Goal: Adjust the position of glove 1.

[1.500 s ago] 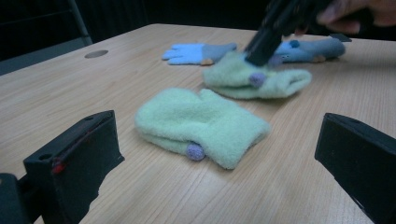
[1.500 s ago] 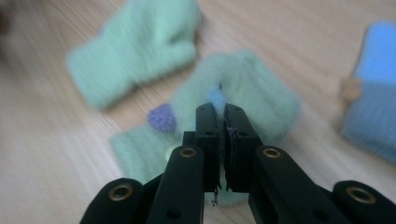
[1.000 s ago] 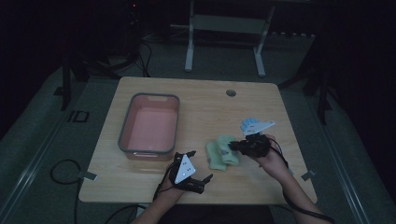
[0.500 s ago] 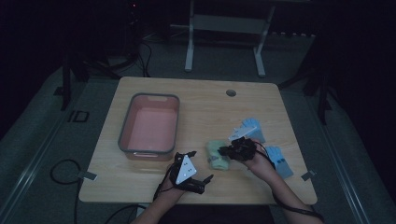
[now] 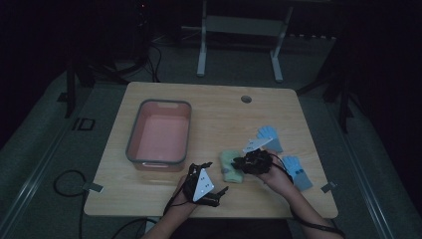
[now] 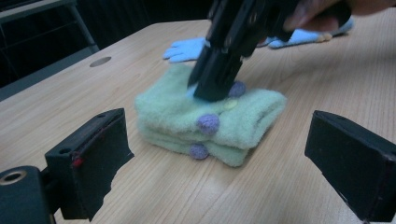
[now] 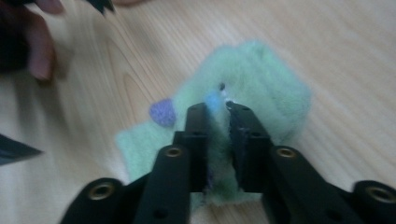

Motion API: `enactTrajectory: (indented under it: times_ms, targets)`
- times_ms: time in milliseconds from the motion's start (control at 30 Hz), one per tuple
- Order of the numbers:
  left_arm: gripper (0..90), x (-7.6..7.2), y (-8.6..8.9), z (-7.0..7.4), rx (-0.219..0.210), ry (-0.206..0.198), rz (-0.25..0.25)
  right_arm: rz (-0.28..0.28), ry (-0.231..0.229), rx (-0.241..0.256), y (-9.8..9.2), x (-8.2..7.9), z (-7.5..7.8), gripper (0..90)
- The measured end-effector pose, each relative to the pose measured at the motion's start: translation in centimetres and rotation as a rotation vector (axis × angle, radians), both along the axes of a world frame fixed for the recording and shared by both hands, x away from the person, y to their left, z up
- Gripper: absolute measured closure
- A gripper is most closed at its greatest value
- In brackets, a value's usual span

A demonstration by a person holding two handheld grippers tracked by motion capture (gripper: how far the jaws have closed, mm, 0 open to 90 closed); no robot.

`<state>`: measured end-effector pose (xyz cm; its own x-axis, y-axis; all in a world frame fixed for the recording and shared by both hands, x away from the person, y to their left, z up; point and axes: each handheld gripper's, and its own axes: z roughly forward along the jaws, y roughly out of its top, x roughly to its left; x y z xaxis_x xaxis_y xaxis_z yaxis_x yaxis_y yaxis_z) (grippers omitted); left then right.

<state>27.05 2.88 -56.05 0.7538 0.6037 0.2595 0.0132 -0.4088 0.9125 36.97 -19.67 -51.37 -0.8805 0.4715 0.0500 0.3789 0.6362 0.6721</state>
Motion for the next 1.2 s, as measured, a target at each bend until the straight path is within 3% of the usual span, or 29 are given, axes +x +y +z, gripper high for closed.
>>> enactTrajectory:
  times_ms: [33, 100, 133, 167, 200, 233, 267, 300, 400, 467, 600, 700, 767, 867, 933, 1033, 1100, 1200]
  targets:
    - [6.2, 0.0, -0.1, 0.0, 0.004, 0.022, 0.009, -0.006, -0.024, 0.034, -0.6, -0.1, 1.0, 69.4]
    - [4.3, 0.1, -0.2, 0.1, 0.021, 0.088, 0.026, -0.03, -0.044, 0.058, -1.3, 0.0, 1.9, 64.3]
    - [3.6, 0.2, -0.3, 0.1, 0.026, 0.101, 0.021, -0.044, -0.05, 0.067, -1.7, 0.2, 2.2, 63.9]
    - [3.7, 0.3, -0.3, 0.2, 0.023, 0.12, 0.004, -0.055, -0.054, 0.075, -2.0, 0.4, 2.6, 62.1]
    - [3.7, 0.4, -0.3, 0.2, -0.009, 0.156, -0.02, -0.066, -0.058, 0.084, -2.3, 0.6, 2.8, 60.0]
    - [3.7, 0.4, -0.3, 0.2, -0.009, 0.156, -0.02, -0.079, -0.058, 0.094, -2.6, 0.9, 3.2, 58.2]
    - [3.6, 0.4, -0.5, 0.3, -0.006, 0.189, -0.04, -0.086, -0.059, 0.098, -2.7, 1.0, 3.3, 56.3]
    - [3.5, 0.3, -0.8, 0.4, 0.019, 0.179, -0.026, -0.088, -0.063, 0.101, -2.7, 1.1, 3.4, 55.1]
    - [3.5, 0.3, -1.3, 0.6, 0.056, 0.176, -0.069, -0.087, -0.05, 0.111, -2.6, 1.5, 3.5, 51.7]
    - [3.9, 0.5, -1.6, 0.8, 0.07, 0.171, -0.101, -0.088, -0.01, 0.107, -2.1, 2.2, 3.1, 47.7]
    - [7.1, 1.3, -2.4, 1.1, 0.06, 0.178, -0.146, -0.101, 0.058, 0.102, -1.2, 3.4, 2.0, 46.4]
    - [10.2, 1.9, -3.4, 1.0, 0.117, 0.167, -0.164, -0.124, 0.094, 0.089, -0.8, 4.3, 1.0, 42.6]
    - [15.8, 2.6, -3.9, 0.7, 0.155, 0.192, -0.186, -0.131, 0.119, 0.087, -0.6, 4.9, 0.3, 40.3]
    - [20.4, 3.5, -4.3, 0.5, 0.199, 0.188, -0.192, -0.134, 0.147, 0.064, -0.3, 5.5, -0.6, 38.2]
    - [23.4, 4.0, -4.3, 0.5, 0.225, 0.185, -0.205, -0.137, 0.192, 0.065, -0.3, 5.9, -1.3, 38.4]
    - [30.3, 4.5, -4.3, 0.3, 0.297, 0.156, -0.23, -0.125, 0.261, 0.084, -0.4, 6.5, -2.0, 39.6]
    - [32.8, 4.5, -4.3, 0.1, 0.342, 0.126, -0.237, -0.104, 0.312, 0.095, -0.5, 6.7, -2.5, 44.8]
    - [38.6, 4.6, -4.3, 0.0, 0.355, 0.1, -0.231, -0.092, 0.356, 0.118, -0.4, 6.8, -2.8, 53.5]
